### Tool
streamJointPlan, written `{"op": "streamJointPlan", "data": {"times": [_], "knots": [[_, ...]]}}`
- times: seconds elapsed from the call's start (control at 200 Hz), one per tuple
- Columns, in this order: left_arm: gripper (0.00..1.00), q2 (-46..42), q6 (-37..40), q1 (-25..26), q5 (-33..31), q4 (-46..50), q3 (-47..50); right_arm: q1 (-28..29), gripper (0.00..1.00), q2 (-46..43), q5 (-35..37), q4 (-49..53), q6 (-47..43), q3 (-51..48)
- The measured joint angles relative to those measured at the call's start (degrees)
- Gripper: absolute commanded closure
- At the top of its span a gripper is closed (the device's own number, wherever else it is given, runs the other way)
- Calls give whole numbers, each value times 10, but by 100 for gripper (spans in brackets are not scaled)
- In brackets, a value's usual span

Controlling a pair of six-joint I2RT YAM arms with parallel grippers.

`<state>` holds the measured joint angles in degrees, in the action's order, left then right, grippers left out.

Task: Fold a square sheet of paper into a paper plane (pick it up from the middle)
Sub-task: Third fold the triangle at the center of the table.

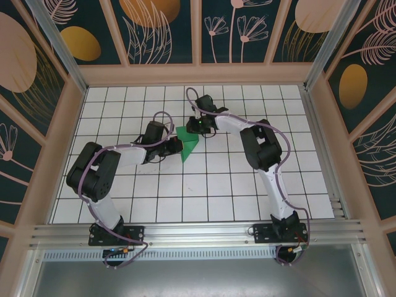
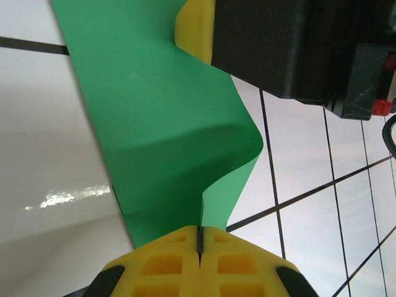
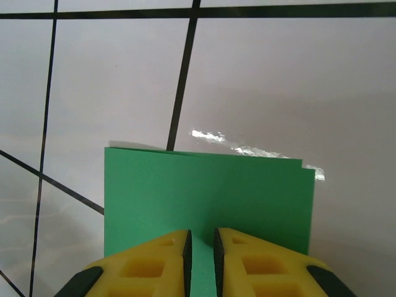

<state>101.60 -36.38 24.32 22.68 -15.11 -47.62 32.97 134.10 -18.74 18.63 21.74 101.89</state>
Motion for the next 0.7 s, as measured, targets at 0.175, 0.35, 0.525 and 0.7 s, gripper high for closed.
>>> {"op": "streamJointPlan", "data": {"times": [0.175,0.35,0.525,0.7], "knots": [[95,4,8,0,-10,11,-10,0,81,0,8,7,-12,0],[95,20,10,0,-19,19,-21,0,81,0,8,7,-19,0],[95,36,10,0,-21,22,-28,0,81,0,8,7,-19,0],[95,44,10,0,-21,23,-30,0,82,0,8,7,-19,0]]}}
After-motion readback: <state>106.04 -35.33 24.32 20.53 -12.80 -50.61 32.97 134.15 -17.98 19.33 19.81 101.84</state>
